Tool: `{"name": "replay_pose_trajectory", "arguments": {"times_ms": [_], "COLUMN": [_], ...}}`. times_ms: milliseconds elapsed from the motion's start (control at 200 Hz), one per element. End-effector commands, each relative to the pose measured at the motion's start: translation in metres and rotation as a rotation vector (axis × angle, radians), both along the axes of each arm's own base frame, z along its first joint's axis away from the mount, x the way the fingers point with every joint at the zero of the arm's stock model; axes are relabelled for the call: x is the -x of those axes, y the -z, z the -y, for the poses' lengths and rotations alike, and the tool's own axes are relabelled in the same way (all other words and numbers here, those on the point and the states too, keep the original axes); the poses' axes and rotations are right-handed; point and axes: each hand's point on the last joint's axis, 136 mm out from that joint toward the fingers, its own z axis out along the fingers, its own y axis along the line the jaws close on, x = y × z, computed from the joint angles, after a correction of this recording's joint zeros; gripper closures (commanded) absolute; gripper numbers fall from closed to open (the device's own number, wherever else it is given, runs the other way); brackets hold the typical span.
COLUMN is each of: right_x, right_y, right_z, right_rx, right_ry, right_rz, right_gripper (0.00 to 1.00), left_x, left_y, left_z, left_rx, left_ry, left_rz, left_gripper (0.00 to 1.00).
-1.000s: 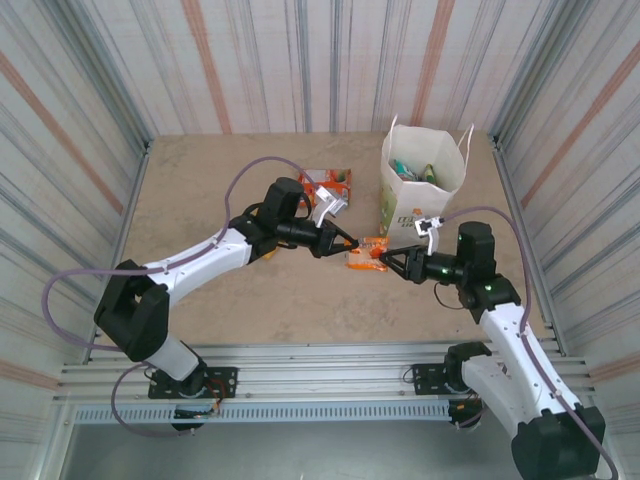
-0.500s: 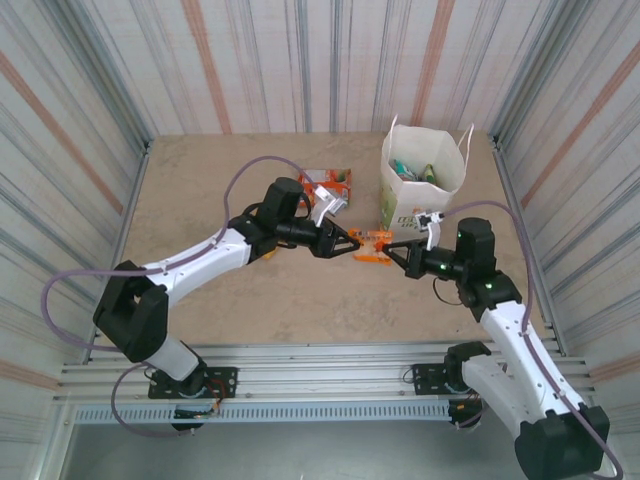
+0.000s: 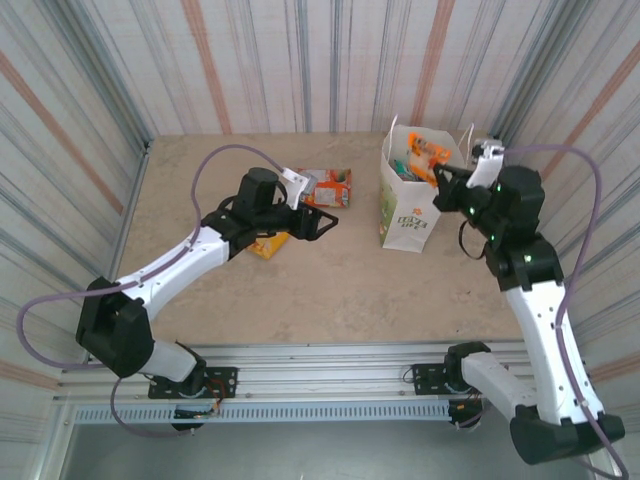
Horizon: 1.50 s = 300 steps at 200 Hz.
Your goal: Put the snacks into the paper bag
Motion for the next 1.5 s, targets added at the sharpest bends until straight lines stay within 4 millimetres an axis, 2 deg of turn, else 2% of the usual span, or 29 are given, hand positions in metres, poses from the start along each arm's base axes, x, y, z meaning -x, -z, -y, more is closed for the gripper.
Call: {"name": "replay_pose_trajectory", "arguments": {"times_ms": [0,140,396,461,521,551,596,787,897,982,1152,1283,1398,1498], "right_x": [-0.026,-0.059,-0.105,-0.109,-0.109,-0.107,-0.105,-0.079,-0.054,-0.033,0.003,0.025,0.037,0.043], "right_y": [0.014,0.017,0.047,0.053,0.056,0.056,0.056,0.038,0.029,0.030,0.049,0.072,0.092,0.109], "right_z": [0.025,0.025,0.016,0.014,0.012,0.011,0.012,0.012,-0.008,-0.029,-0.068,-0.111,-0.139,-0.165], "right_rx": [0.074,0.085,0.091,0.090,0.092,0.096,0.100,0.097,0.080,0.068,0.004,-0.022,0.009,0.032], "right_ry": [0.138,0.150,0.108,0.092,0.079,0.075,0.076,0.061,-0.012,-0.080,-0.150,-0.241,-0.286,-0.343], "right_rz": [-0.101,-0.155,-0.233,-0.247,-0.259,-0.261,-0.264,-0.215,-0.160,-0.126,-0.117,-0.142,-0.169,-0.201], "right_gripper": [1.00,1.00,0.95,0.90,0.79,0.72,0.67,0.64,0.64,0.64,0.64,0.65,0.64,0.63], "left_x": [-0.005,-0.015,-0.028,-0.030,-0.030,-0.031,-0.031,-0.033,-0.035,-0.033,-0.022,-0.010,-0.003,0.003], "left_y": [-0.018,-0.018,-0.018,-0.015,-0.012,-0.011,-0.009,0.008,0.026,0.037,0.056,0.073,0.087,0.102], "left_z": [-0.011,-0.024,-0.052,-0.059,-0.065,-0.068,-0.071,-0.086,-0.105,-0.119,-0.152,-0.181,-0.203,-0.211], "left_rx": [-0.031,-0.067,-0.057,-0.063,-0.067,-0.070,-0.071,-0.083,-0.083,-0.051,0.012,0.072,0.130,0.186], "left_ry": [-0.047,-0.108,-0.195,-0.216,-0.236,-0.243,-0.255,-0.329,-0.451,-0.536,-0.722,-0.848,-0.924,-0.955], "left_rz": [0.051,0.032,-0.018,-0.035,-0.057,-0.066,-0.080,-0.182,-0.290,-0.378,-0.458,-0.522,-0.567,-0.626], "left_gripper": [0.22,0.22,0.23,0.23,0.23,0.23,0.23,0.23,0.22,0.21,0.19,0.18,0.19,0.22]}}
